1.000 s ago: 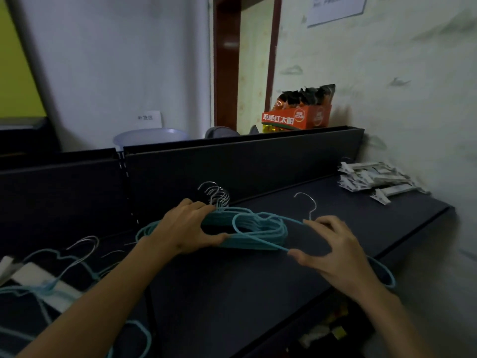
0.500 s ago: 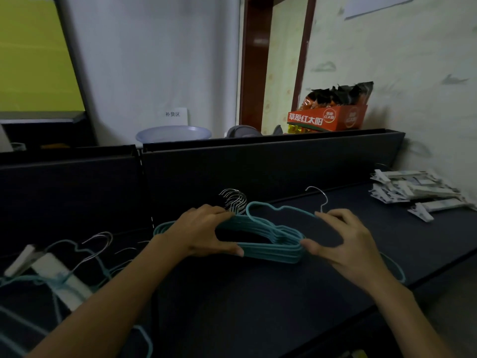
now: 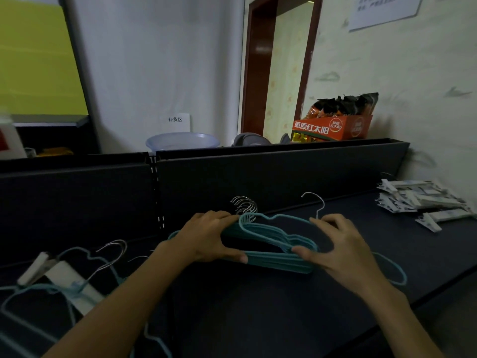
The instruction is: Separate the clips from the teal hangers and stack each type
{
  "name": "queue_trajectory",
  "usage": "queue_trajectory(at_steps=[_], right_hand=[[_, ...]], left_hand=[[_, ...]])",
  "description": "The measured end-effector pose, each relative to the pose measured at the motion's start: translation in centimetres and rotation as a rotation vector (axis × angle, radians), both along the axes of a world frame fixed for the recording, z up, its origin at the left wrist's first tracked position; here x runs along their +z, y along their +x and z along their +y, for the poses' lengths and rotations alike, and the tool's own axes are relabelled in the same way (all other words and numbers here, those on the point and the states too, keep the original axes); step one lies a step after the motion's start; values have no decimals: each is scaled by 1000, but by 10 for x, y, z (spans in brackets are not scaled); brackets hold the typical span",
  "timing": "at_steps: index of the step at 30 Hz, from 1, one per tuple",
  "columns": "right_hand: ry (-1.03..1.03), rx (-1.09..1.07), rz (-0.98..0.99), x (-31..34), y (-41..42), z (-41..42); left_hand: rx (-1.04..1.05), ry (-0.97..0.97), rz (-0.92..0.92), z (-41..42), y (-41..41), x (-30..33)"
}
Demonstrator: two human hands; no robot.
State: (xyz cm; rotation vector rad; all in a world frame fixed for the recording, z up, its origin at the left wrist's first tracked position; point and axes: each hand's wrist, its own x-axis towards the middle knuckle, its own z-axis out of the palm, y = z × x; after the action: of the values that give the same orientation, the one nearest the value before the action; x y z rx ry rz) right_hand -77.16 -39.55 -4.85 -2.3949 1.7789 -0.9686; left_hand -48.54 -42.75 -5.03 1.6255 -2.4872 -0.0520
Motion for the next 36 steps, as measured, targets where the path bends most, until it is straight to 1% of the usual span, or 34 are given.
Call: queue_trajectory(at_steps=[4,7,11,16,27,31,36], right_hand=[[34,25,92,0,24,-1],[46,55,124,0,51,-2],[32,57,158,-4,82,-7],[26,80,169,-5,107,-11],[72,80,254,-9,124,-17],[29,79,282,-10,124,-13],[31,128,286,-6,120,-3]], left_hand=[[119,1,14,11,34,2],[181,23,19,23,56,6],[220,59,-12,37,79,8],[244,42,-25,52,97,5],[284,-129,-24,79,118,1],[343,-185,-38,95,119,-2],[439,-220,-26,124,119,-2]])
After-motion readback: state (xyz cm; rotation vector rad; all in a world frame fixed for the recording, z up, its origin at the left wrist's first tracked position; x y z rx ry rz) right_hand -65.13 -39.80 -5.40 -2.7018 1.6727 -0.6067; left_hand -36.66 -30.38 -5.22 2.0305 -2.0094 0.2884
